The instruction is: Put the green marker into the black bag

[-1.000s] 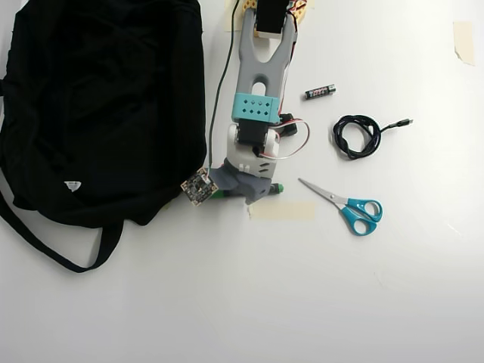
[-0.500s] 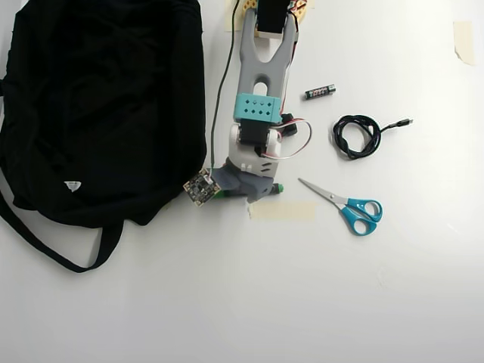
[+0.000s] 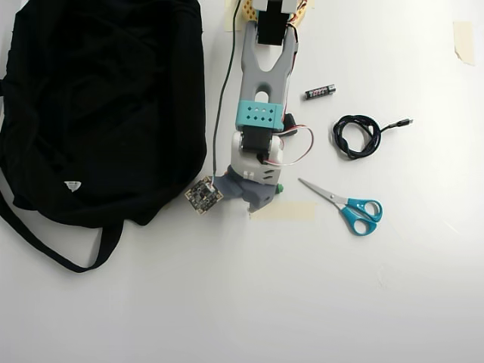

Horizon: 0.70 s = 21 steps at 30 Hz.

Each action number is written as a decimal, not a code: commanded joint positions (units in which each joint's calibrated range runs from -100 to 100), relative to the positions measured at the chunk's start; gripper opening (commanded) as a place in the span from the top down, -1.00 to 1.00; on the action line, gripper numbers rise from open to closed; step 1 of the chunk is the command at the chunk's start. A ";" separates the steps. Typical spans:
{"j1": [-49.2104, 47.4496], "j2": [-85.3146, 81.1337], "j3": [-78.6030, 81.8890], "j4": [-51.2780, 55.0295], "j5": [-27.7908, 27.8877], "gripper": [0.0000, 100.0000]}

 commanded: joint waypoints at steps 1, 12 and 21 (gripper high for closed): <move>-0.67 0.27 -0.76 1.78 -0.21 0.43; -0.52 0.35 -0.04 5.66 -0.31 0.43; -0.52 2.68 -0.85 4.88 -0.42 0.43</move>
